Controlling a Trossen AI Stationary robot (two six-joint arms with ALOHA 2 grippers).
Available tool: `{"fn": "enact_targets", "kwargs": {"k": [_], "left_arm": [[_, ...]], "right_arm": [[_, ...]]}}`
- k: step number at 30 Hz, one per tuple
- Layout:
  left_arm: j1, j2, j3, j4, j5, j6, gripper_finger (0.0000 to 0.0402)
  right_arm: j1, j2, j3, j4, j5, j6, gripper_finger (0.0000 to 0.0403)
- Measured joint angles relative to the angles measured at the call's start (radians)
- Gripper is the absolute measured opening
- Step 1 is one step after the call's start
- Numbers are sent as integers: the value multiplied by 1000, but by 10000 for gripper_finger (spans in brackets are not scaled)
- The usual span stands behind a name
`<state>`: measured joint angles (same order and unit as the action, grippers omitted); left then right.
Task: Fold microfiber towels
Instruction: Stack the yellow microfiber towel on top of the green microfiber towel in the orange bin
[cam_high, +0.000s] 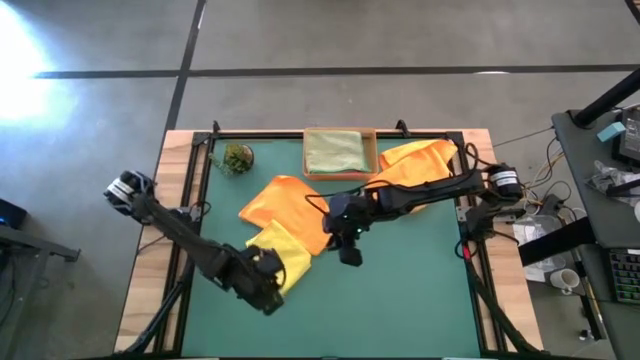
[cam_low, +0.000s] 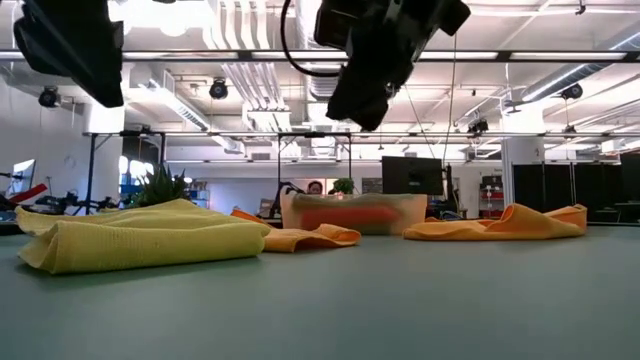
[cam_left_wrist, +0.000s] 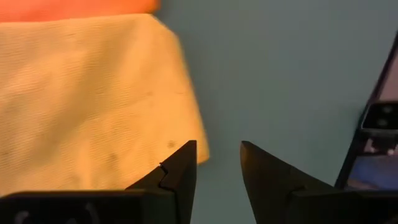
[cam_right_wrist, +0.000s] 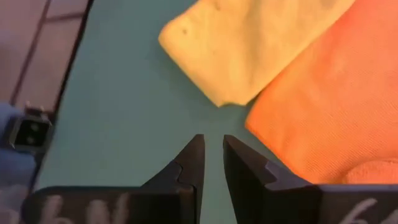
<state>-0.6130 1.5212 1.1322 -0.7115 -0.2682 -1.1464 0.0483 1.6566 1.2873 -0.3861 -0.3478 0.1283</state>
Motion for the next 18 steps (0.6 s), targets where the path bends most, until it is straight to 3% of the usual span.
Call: {"fn": "enact_targets", "kwargs": {"k": [5, 9, 14, 18], "left_arm": [[-24, 126, 112, -22, 2, 61, 109], [-39, 207, 251, -139, -3, 61, 109], [-79, 302, 438, -337, -98, 64, 109], [-105, 361, 494, -431, -138, 64, 109]], "right_arm": [[5, 0, 0, -37, -1, -61, 68], [13, 0, 0, -85, -2, -97, 105], [34, 0, 0, -87, 0, -238, 157], [58, 0, 0, -73, 8, -366, 183]]}}
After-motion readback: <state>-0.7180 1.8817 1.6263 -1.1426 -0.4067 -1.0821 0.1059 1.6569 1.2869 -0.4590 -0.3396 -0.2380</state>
